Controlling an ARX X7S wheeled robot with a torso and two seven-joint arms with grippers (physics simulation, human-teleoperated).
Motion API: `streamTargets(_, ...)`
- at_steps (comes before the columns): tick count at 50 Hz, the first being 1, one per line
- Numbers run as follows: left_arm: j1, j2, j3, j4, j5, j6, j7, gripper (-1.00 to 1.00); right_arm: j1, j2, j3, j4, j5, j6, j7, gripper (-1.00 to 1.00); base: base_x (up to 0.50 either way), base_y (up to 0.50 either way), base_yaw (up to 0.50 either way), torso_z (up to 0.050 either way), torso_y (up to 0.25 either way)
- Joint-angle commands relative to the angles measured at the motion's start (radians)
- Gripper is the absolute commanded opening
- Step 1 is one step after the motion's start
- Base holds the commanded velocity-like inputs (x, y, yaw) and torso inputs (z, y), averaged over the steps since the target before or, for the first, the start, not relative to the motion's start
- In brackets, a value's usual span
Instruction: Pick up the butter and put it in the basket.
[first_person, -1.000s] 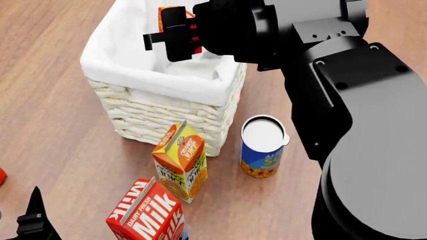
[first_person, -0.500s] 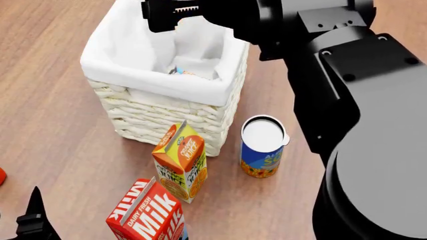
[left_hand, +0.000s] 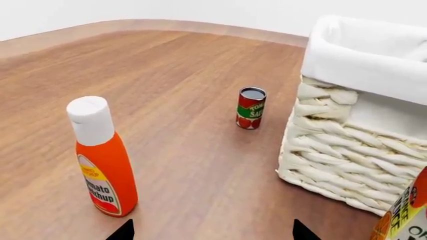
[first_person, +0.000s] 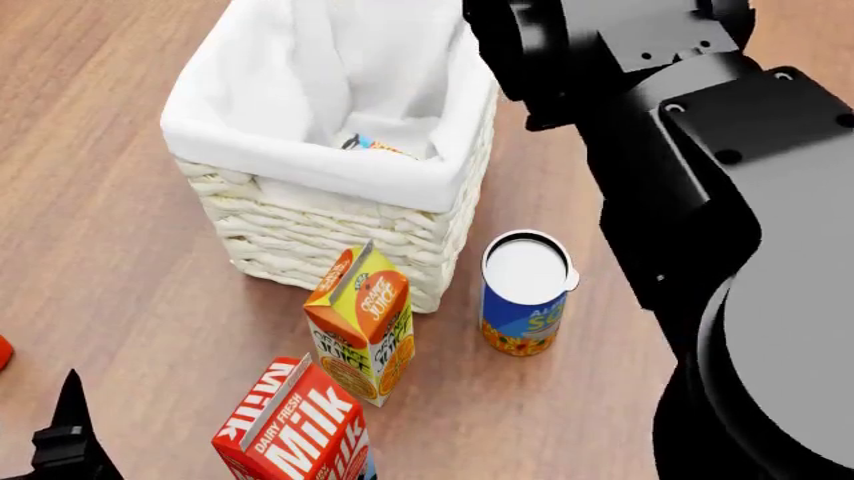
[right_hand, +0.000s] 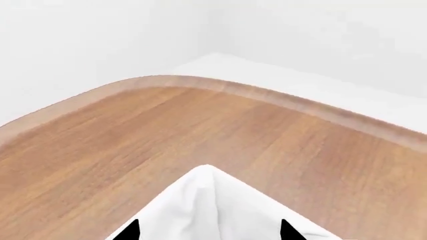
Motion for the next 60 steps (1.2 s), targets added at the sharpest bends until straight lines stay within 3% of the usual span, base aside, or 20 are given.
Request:
streamTargets(1, 0.002, -0.006, 0.001, 0.010, -0.004, 0.006, 0.004, 1.00, -0.031, 0.155, -0.005, -0.315, -0.069, -0.153, 0.177, 1.00, 0.00, 0.00, 0.00, 0.000, 0.000)
streamTargets(6, 0.000, -0.006, -0.003, 0.006, -0.009, 0.014, 0.011, 1.00, -0.051, 0.286, 0.014, -0.549, -0.077, -0.213, 0.294, 1.00, 0.00, 0.00, 0.00, 0.000, 0.000)
streamTargets(22, 0.003, -0.014, -0.007, 0.015, -0.017, 0.038, 0.028, 1.00, -0.071, 0.565, 0.005, -1.015, -0.166, -0.297, 0.563, 1.00, 0.00, 0.00, 0.00, 0.000, 0.000)
streamTargets(41, 0.026, -0.025, -0.006, 0.040, -0.017, 0.071, 0.050, 1.00, -0.089, 0.786, -0.023, -1.373, -0.331, -0.351, 0.771, 1.00, 0.00, 0.00, 0.00, 0.000, 0.000)
streamTargets(45, 0.032, -0.028, -0.007, 0.045, -0.017, 0.077, 0.054, 1.00, -0.156, 0.860, 0.000, -1.456, -0.357, -0.468, 0.787, 1.00, 0.00, 0.00, 0.00, 0.000, 0.000)
streamTargets(60, 0.053, -0.046, -0.028, 0.066, -0.041, 0.102, 0.076, 1.00, -0.230, 1.005, -0.073, -1.706, -0.602, -0.441, 1.019, 1.00, 0.00, 0.00, 0.00, 0.000, 0.000)
